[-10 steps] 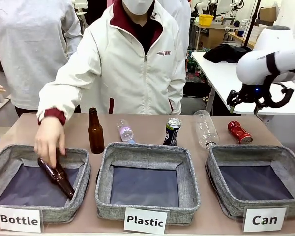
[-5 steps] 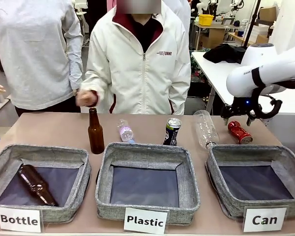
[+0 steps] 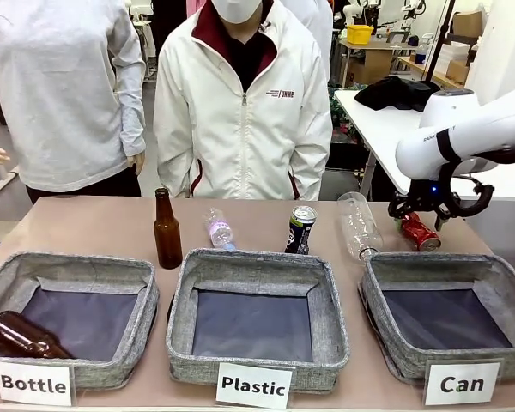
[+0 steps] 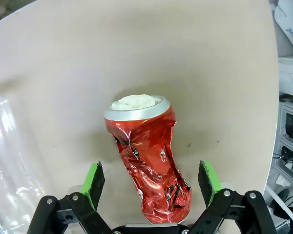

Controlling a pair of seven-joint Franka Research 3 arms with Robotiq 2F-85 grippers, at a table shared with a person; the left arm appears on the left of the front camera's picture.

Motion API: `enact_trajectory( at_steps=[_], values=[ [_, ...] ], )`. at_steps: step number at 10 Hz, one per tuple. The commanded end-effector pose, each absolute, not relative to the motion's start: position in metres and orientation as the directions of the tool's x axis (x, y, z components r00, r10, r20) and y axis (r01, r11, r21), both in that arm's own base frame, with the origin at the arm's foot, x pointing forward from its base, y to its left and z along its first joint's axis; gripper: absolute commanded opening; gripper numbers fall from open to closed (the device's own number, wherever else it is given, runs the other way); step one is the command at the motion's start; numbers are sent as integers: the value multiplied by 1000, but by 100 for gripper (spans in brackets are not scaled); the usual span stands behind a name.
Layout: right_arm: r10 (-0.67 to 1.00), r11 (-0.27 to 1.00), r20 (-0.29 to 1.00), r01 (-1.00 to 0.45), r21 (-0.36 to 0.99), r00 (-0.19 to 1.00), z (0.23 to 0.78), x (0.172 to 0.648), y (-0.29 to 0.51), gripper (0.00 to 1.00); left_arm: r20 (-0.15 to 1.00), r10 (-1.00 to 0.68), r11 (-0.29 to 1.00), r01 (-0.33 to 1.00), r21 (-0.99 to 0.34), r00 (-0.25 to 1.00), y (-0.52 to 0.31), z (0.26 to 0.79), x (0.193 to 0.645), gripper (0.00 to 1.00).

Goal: Sort the can waste into the basket.
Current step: Pick up the can waste from the table and place it in the right Fabric basket.

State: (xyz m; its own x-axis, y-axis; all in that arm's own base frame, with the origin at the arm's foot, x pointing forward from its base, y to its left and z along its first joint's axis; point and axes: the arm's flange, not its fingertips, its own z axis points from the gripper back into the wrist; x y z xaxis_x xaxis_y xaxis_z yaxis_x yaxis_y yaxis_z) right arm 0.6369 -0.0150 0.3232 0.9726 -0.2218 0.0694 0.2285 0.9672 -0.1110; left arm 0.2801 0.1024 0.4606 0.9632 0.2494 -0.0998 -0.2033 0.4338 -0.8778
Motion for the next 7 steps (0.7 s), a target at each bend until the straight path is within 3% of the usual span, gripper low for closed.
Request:
enact_trajectory(
  at_steps=[1,3,5,6,7],
  values=[
    [-228,963,61,234,-136,972,324,642,-11,100,-109,198,506,-197,-840,974,82,452,281,100],
    [-227,963,53,232,-139,973,320,643,-13,100,-149,198,462,-226,-857,969,79,446,284,100],
    [-221,965,48,226,-130,974,321,645,-12,100,-112,183,482,-188,-855,977,75,457,292,100],
    [-214,968,40,217,-129,976,318,644,-12,40,-112,183,482,-188,-855,977,75,457,292,100],
    [-213,969,35,215,-119,977,319,646,-12,40,-112,183,482,-188,-855,977,75,457,292,100]
  ],
)
